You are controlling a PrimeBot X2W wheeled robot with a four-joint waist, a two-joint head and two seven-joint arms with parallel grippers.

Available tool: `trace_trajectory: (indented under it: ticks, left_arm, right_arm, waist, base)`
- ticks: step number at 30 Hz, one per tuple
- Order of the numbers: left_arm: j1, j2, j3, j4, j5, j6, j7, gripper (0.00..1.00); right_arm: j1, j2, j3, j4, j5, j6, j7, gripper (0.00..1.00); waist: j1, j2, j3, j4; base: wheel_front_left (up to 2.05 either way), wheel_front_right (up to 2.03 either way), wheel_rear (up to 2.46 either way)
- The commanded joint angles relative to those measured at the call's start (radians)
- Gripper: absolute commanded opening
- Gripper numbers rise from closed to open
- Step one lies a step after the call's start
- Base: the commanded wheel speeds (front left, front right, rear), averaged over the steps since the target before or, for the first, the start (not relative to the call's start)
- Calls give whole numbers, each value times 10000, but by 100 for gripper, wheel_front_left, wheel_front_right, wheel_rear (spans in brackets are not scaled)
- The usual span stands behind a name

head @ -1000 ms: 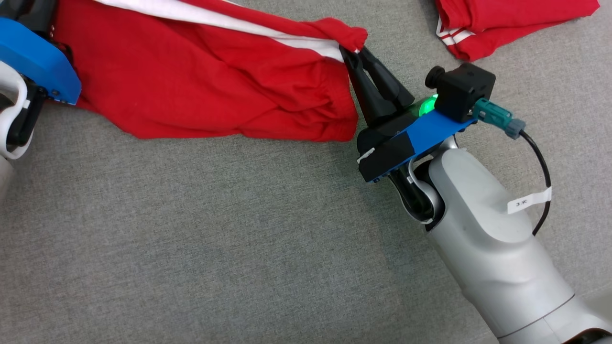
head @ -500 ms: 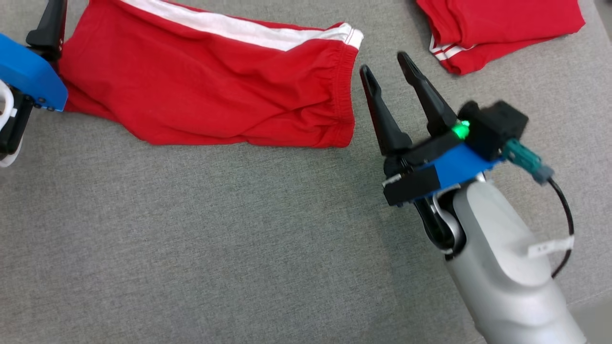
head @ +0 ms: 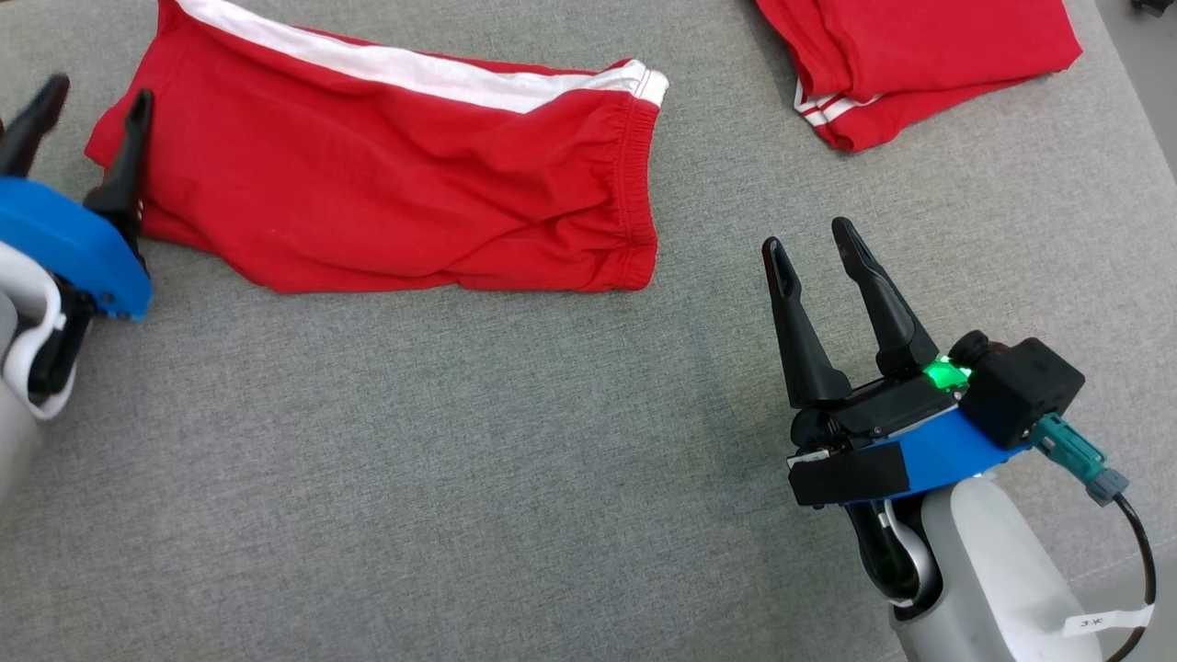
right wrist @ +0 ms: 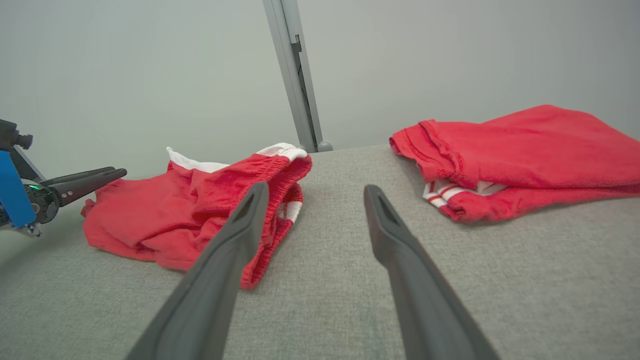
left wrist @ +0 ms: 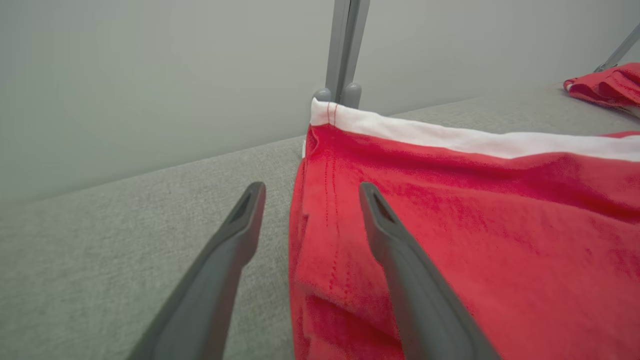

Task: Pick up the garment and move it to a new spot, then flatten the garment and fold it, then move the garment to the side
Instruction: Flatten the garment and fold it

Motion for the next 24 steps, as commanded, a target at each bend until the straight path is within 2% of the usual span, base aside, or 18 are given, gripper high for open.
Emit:
trace_trajectory:
  ticks: [1,8,19,20,21,22,23,24]
  left_arm:
    - [209,-55,-72,60,-122,15,0,100]
    - [1009,-326,-271,292,-631,15,5,100]
    - [1428,-789,-685,633,-996,13,6,100]
    - [1424,-801,-725,710,-1015,13,44,45]
    - [1406,-809,-785,800,-986,15,81,32]
    - [1406,-809,-785,800,-986,15,81,32]
    - [1395,-827,-871,864,-920,15,115,0]
    - [1392,-851,-933,914,-899,15,120,0]
  right_arm:
    - [143,-10,-33,-67,-62,1,-33,100]
    - [177,-10,-114,-77,-106,1,-34,100]
    - [57,-11,-163,86,-177,1,-34,100]
    - [55,-11,-155,95,-157,1,-34,100]
    - [52,-11,-143,107,-145,1,-34,100]
    - [52,-11,-143,107,-145,1,-34,100]
    - [46,-10,-123,117,-129,1,-34,100]
    - [41,-11,-117,122,-111,1,-34,100]
  waist:
    - [1,0,-27,-8]
    - [1,0,-74,57]
    - [1,0,-68,113]
    - [1,0,-73,109]
    - [1,0,-80,106]
    - [1,0,-80,106]
    - [1,0,-89,97]
    - [1,0,-101,92]
  base:
    - [0,0,0]
    - [0,0,0]
    - [0,0,0]
    - [0,0,0]
    - [0,0,0]
    - [0,0,0]
    - [0,0,0]
    - [0,0,0]
